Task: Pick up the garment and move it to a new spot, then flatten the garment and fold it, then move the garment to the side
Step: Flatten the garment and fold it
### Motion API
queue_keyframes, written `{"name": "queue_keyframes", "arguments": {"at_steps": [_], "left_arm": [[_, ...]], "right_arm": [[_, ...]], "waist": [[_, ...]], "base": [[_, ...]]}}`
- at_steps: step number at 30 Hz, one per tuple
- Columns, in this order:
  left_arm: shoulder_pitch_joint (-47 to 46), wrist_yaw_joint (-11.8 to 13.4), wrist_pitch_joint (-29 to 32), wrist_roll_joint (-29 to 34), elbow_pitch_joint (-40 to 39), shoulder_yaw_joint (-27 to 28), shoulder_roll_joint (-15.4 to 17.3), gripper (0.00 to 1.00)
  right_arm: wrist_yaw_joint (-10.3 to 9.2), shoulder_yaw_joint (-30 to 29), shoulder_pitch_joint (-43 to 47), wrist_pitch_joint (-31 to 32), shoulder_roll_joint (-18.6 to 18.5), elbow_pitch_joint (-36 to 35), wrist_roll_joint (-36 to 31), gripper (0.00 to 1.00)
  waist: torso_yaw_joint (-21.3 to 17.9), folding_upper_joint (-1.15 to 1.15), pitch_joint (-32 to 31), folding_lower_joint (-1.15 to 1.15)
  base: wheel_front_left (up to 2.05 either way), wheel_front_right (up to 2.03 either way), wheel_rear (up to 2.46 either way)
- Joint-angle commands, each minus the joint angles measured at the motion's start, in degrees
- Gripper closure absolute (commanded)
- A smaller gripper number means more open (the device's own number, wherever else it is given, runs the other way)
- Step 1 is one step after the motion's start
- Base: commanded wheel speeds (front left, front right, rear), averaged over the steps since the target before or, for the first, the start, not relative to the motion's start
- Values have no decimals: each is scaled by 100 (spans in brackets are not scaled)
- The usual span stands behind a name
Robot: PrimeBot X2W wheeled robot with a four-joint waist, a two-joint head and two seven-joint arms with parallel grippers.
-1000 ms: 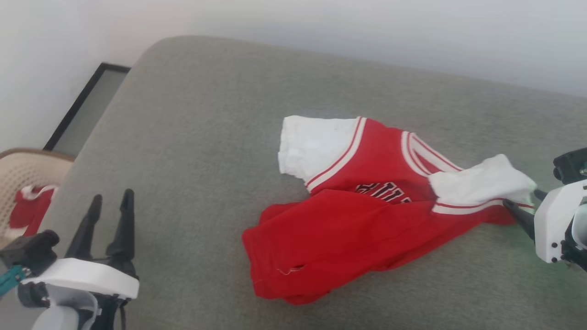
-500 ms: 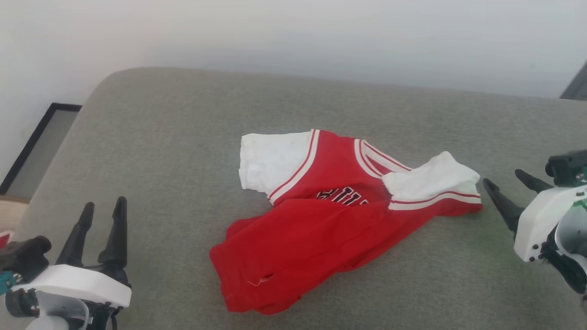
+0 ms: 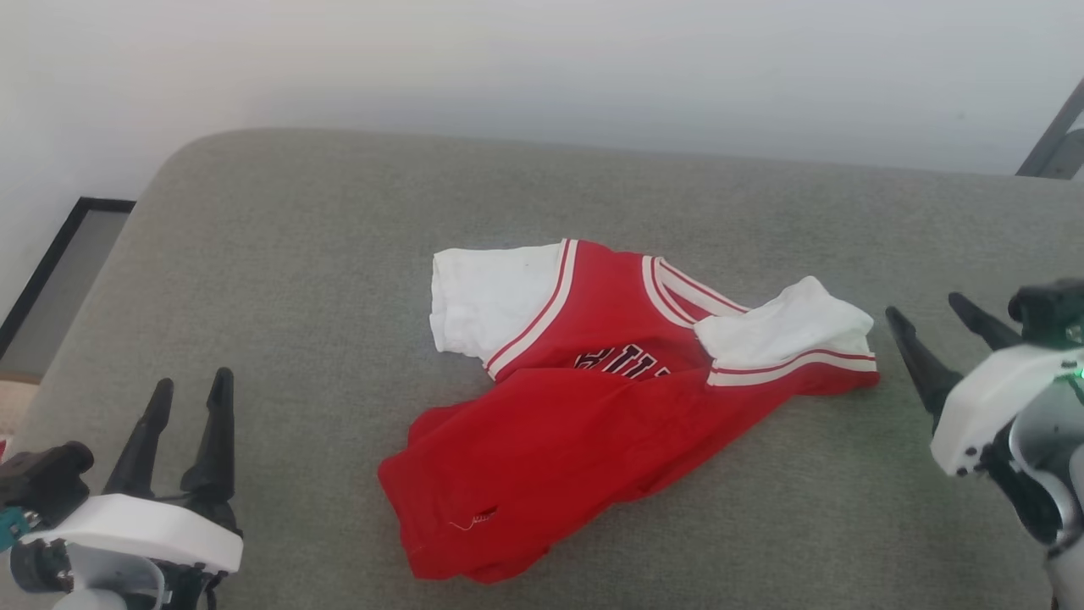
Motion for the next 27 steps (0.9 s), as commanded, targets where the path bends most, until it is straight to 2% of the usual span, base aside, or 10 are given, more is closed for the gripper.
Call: {"name": "queue_keyframes", "arguments": {"at_steps": [1, 8, 13, 27], "left_arm": [[-39, -8, -43, -55, -9, -27, -18, 0], [-196, -48, -60, -52, 58, -137, -79, 0], [-287, -80, -96, -56, 145, -232, -129, 0], [-729, -224, -270, -90, 509, -549, -351, 0]], "right_arm": [[0, -4, -174, 49, 50, 85, -74, 0], [0, 77, -700, 269, 68, 678, -66, 0], [0, 312, -1214, 600, -83, 1308, 31, 0], [0, 1155, -2489, 1986, -568, 2664, 753, 0]], "waist": [[45, 0, 50, 0], [233, 0, 204, 0], [437, 0, 362, 0], [1032, 0, 1007, 0]], "base": [[0, 0, 0], [0, 0, 0], [0, 0, 0], [0, 0, 0]]}}
